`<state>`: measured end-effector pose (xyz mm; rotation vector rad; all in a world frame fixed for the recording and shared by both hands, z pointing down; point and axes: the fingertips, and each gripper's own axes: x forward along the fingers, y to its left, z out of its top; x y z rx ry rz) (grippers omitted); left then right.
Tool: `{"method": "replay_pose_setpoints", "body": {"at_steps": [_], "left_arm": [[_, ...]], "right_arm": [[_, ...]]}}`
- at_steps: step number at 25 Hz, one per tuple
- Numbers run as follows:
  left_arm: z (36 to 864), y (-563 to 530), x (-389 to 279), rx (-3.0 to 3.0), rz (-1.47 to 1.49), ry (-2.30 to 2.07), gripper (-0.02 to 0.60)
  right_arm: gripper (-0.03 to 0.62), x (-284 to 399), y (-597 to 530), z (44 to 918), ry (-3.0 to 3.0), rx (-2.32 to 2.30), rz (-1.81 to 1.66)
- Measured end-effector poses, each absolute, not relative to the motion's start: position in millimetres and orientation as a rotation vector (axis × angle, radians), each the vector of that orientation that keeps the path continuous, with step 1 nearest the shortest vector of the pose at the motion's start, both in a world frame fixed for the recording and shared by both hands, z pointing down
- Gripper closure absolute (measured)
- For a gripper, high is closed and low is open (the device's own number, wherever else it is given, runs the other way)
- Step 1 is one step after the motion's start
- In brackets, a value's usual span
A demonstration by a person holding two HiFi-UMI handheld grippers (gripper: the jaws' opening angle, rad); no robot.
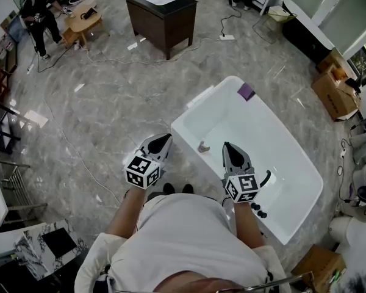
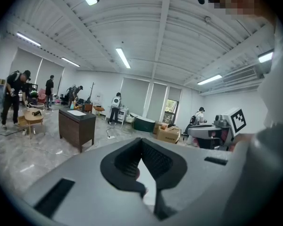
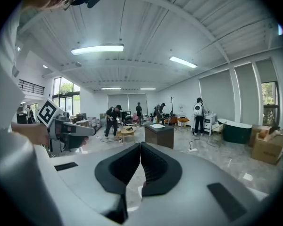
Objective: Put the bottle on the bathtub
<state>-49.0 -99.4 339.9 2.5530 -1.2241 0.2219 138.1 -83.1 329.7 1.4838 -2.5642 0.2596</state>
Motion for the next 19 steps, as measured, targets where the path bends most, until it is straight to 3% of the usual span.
{"method": "replay_pose_setpoints", "body": {"at_steps": [19], "left_arm": [[353.1, -87.8, -52.8, 2.536, 0.227, -1.202, 0.574]], "right_arm": [[0.562, 130.1, -67.9, 336.5, -2.546, 1.475, 0.265]]}}
